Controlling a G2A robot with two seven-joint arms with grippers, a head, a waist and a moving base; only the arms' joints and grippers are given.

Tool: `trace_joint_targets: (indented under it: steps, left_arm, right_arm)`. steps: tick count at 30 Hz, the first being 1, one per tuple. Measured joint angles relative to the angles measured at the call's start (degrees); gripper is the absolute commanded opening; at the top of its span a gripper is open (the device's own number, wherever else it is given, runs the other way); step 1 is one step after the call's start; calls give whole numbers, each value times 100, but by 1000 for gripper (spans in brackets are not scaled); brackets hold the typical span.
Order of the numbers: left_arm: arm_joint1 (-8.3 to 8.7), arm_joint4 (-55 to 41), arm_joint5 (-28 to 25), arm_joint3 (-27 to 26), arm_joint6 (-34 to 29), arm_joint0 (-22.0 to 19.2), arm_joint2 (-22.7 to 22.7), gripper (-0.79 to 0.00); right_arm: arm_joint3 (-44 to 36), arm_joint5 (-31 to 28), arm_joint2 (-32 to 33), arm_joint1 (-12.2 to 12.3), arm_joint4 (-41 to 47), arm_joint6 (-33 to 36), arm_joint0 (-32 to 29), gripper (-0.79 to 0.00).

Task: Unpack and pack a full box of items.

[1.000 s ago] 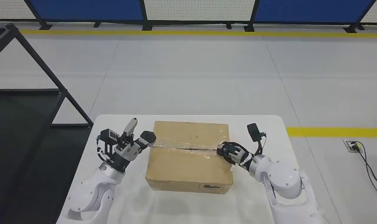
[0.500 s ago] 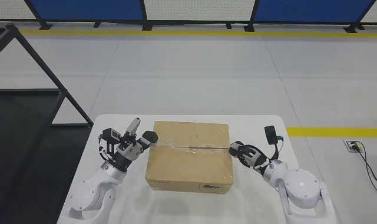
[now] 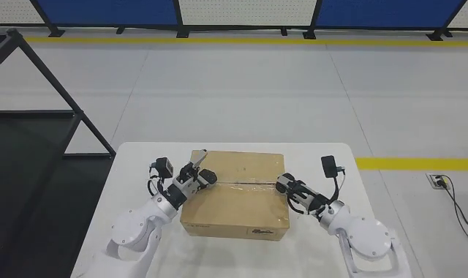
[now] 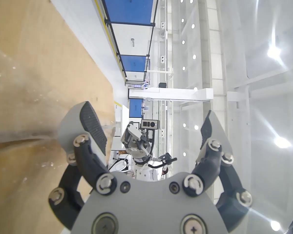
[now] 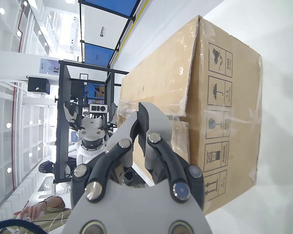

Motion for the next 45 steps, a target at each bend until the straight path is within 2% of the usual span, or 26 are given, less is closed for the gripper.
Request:
trace_joint_targets:
  steps: [8, 22, 31, 37, 38, 39, 40, 41, 45]
  left_arm:
    - [-4, 177, 367, 164, 130, -49, 9, 0]
    - [37, -2, 235, -14, 403, 232, -519, 0]
    - [90, -351, -124, -460, 526, 547, -1165, 0]
    - [102, -1112, -798, -909, 362, 896, -1727, 0]
    - [98, -1264, -921, -942, 327, 942, -1799, 0]
    - [94, -1470, -1085, -974, 264, 993, -1881, 0]
    - [91, -1609, -1183, -985, 197, 1021, -1918, 0]
    - [90, -1693, -1225, -989, 160, 1032, -1932, 0]
    - [90, -1643, -1203, -987, 175, 1029, -1926, 0]
  right_arm:
    - [72, -54, -39, 62, 89, -18, 37, -785]
    - [132, -51, -161, 163, 169, -83, 123, -785]
    - [-68, 0, 20, 246, 241, -247, -29, -785]
    - [-380, -161, 373, 327, 206, -449, -369, -776]
    - [-423, -208, 421, 340, 160, -504, -424, -539]
    - [-475, -255, 482, 355, 81, -597, -494, 0]
    - [-513, -273, 519, 366, 2, -670, -545, 0]
    - [-539, -276, 541, 375, -71, -721, -585, -761]
    - [-549, -268, 547, 378, -99, -738, -598, -486]
